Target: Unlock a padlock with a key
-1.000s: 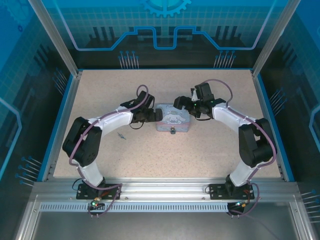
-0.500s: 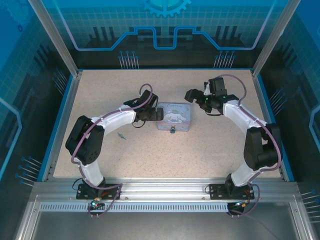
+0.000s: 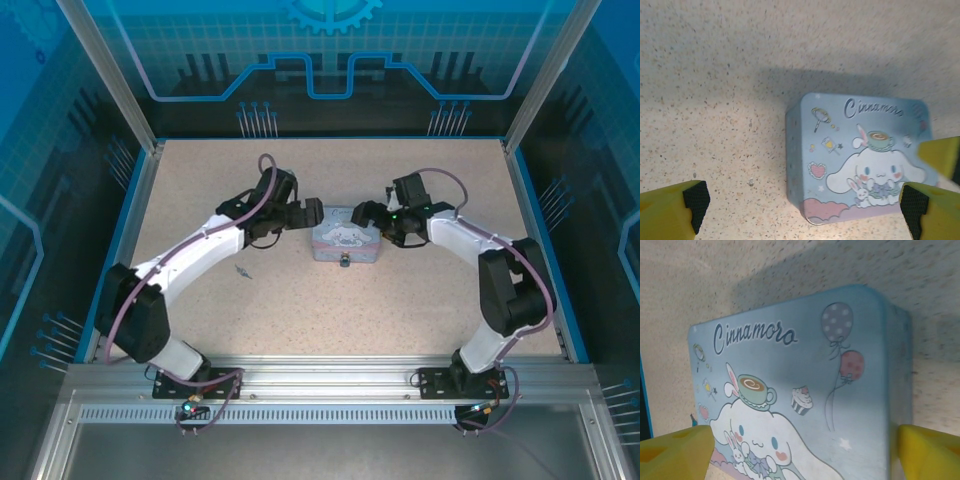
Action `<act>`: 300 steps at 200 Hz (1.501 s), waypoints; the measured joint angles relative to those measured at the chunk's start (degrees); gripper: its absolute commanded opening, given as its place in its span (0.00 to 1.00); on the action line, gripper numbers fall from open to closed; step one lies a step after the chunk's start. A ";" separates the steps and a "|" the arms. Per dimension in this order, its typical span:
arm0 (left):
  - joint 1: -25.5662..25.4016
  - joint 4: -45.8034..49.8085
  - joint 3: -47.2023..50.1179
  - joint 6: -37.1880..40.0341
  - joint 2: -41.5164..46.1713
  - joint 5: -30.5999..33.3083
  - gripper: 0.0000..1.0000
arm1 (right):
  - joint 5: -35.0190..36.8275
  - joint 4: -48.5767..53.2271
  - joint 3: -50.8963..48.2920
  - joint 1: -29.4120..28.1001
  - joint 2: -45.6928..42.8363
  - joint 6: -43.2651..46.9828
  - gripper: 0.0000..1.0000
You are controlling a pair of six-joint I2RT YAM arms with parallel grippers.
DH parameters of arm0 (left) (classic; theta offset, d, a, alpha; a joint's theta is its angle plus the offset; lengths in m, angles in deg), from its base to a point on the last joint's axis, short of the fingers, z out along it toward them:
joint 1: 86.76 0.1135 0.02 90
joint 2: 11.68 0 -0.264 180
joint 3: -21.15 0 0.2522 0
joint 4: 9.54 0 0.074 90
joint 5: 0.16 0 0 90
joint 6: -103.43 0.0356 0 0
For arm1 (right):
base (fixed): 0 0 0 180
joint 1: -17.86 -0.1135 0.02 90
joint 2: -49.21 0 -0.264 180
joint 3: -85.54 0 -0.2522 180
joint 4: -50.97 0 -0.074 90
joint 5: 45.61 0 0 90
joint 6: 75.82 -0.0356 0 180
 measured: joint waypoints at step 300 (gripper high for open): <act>15.89 8.07 22.84 -25.09 15.91 -2.69 0.93 | 10.40 7.41 -2.75 -10.36 -17.73 9.64 0.84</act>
